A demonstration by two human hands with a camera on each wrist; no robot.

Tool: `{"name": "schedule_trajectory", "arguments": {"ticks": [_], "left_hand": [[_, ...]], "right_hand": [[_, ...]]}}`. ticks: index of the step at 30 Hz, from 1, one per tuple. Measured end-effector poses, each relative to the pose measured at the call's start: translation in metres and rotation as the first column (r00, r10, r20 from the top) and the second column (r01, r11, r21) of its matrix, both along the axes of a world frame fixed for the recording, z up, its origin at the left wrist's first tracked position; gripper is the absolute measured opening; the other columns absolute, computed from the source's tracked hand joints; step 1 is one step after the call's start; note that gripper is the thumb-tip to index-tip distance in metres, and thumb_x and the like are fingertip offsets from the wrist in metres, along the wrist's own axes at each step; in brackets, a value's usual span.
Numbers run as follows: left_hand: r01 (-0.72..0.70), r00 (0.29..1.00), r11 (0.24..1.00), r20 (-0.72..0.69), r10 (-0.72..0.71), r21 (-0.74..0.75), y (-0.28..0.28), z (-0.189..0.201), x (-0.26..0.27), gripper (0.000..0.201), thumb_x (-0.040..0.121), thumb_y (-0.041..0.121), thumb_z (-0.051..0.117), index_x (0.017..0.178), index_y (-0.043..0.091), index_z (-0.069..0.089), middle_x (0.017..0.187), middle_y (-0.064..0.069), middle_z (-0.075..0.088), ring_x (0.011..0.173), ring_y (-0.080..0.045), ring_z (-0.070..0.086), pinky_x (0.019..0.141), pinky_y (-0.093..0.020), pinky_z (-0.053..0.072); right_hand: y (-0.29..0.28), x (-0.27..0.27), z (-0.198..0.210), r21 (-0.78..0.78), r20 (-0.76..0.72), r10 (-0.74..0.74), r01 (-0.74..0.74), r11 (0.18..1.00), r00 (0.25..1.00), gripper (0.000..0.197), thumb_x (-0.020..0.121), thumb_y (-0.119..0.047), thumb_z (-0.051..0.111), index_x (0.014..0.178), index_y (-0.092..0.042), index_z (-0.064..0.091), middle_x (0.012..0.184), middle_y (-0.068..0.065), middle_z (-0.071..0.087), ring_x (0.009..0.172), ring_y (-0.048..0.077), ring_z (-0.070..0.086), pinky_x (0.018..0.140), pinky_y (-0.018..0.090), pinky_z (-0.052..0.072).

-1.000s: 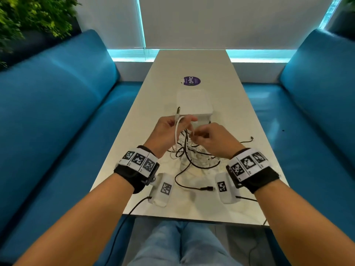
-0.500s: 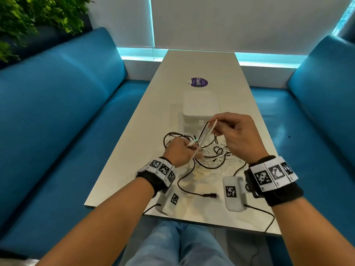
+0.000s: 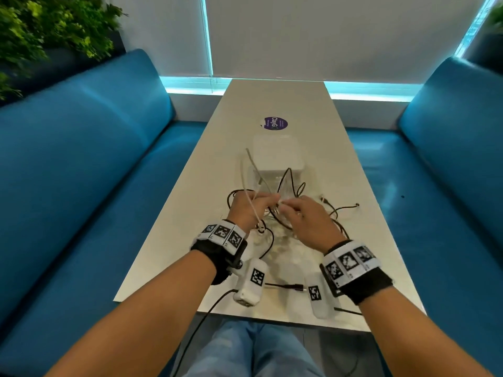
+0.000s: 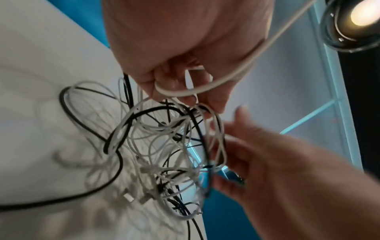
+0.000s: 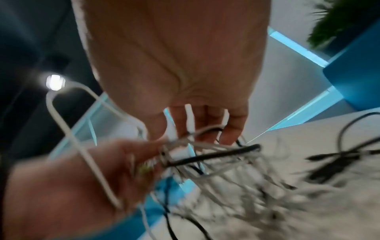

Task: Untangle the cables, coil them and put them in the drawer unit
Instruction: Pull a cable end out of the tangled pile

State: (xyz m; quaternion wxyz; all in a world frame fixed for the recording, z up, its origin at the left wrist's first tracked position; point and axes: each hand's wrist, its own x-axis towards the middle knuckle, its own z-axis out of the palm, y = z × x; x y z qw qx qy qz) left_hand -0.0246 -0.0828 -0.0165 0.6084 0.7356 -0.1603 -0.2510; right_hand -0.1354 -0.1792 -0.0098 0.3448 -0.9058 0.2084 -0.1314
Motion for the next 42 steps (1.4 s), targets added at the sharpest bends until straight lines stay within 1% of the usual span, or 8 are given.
{"name": "schedule_trajectory", "arguments": {"ticks": [7, 13, 17, 21, 29, 34, 40, 42], "left_hand": [[-0.138, 0.985, 0.984, -0.122, 0.124, -0.113, 0.000, -0.004, -0.002, 0.015, 0.083, 0.014, 0.073, 0.070, 0.009, 0.068, 0.047, 0.014, 0.057, 0.037, 0.002, 0.044, 0.043, -0.015, 0.033], [-0.211, 0.976, 0.966, -0.090, 0.199, -0.149, 0.005, -0.009, 0.004, 0.020, 0.083, 0.013, 0.072, 0.084, -0.006, 0.070, 0.067, -0.005, 0.058, 0.037, 0.001, 0.042, 0.045, -0.012, 0.034], [-0.322, 0.938, 0.930, -0.194, 0.288, -0.179, 0.012, -0.003, 0.014, 0.007, 0.084, 0.014, 0.072, 0.079, 0.009, 0.072, 0.070, -0.001, 0.064, 0.049, -0.007, 0.050, 0.064, -0.023, 0.040], [-0.474, 0.875, 0.850, -0.232, 0.425, -0.231, 0.038, 0.020, 0.057, 0.008, 0.087, 0.019, 0.069, 0.084, 0.012, 0.067, 0.073, -0.002, 0.063, 0.038, -0.010, 0.036, 0.036, -0.013, 0.027], [-0.113, 0.992, 0.967, -0.075, 0.098, -0.229, 0.042, 0.035, 0.050, 0.007, 0.088, 0.018, 0.068, 0.083, 0.013, 0.070, 0.073, 0.000, 0.070, 0.035, -0.006, 0.024, 0.035, -0.016, 0.020], [0.080, 0.994, 0.939, -0.043, -0.100, -0.335, 0.034, 0.041, 0.022, 0.009, 0.089, 0.015, 0.064, 0.085, 0.009, 0.070, 0.071, 0.000, 0.070, 0.037, -0.006, 0.023, 0.036, -0.017, 0.018], [0.131, 0.990, 0.953, 0.077, -0.114, -0.274, 0.031, 0.029, 0.011, 0.028, 0.084, 0.003, 0.068, 0.111, 0.011, 0.069, 0.080, -0.006, 0.064, 0.036, 0.000, 0.036, 0.038, -0.011, 0.029], [0.205, 0.964, 0.971, 0.196, -0.178, -0.123, 0.025, 0.012, 0.002, 0.031, 0.081, 0.006, 0.072, 0.111, 0.014, 0.070, 0.081, -0.002, 0.064, 0.048, 0.003, 0.053, 0.055, -0.009, 0.043]], "right_hand": [[-0.018, -0.005, -0.017, -0.075, -0.079, 0.081, -0.087, 0.993, 0.994, 0.025, 0.095, -0.027, 0.055, 0.076, -0.015, 0.066, 0.074, -0.001, 0.062, 0.076, 0.021, 0.056, 0.076, 0.043, 0.047], [-0.028, -0.013, -0.018, -0.195, -0.190, 0.124, -0.162, 0.967, 0.974, 0.034, 0.093, -0.034, 0.054, 0.060, -0.026, 0.054, 0.064, -0.009, 0.053, 0.070, 0.014, 0.050, 0.068, 0.035, 0.039], [-0.025, -0.019, -0.024, -0.361, -0.251, 0.138, -0.225, 0.905, 0.958, 0.024, 0.094, -0.038, 0.050, 0.087, -0.025, 0.070, 0.091, -0.004, 0.064, 0.094, 0.020, 0.056, 0.077, 0.037, 0.042], [-0.042, -0.046, -0.045, -0.470, -0.501, 0.047, -0.317, 0.824, 0.864, 0.026, 0.097, -0.040, 0.043, 0.098, -0.029, 0.066, 0.102, -0.008, 0.057, 0.110, 0.016, 0.051, 0.084, 0.036, 0.036], [-0.035, -0.028, -0.021, -0.389, -0.372, -0.026, -0.131, 0.912, 0.928, 0.029, 0.092, -0.041, 0.054, 0.120, -0.036, 0.060, 0.121, -0.012, 0.061, 0.119, 0.015, 0.052, 0.099, 0.040, 0.034], [-0.009, 0.002, 0.002, -0.108, -0.041, -0.003, -0.002, 0.994, 0.999, 0.038, 0.091, -0.039, 0.058, 0.126, -0.026, 0.057, 0.088, -0.010, 0.064, 0.092, 0.014, 0.060, 0.087, 0.034, 0.046], [-0.014, 0.009, 0.010, 0.012, 0.115, 0.014, -0.016, 1.000, 0.993, 0.017, 0.092, -0.017, 0.060, 0.079, -0.013, 0.070, 0.068, -0.005, 0.063, 0.066, 0.013, 0.058, 0.066, 0.028, 0.044], [-0.016, 0.007, 0.015, 0.079, 0.172, -0.017, 0.003, 0.997, 0.985, 0.018, 0.091, -0.015, 0.061, 0.075, -0.013, 0.070, 0.065, -0.003, 0.064, 0.060, 0.011, 0.056, 0.063, 0.029, 0.044]]}}
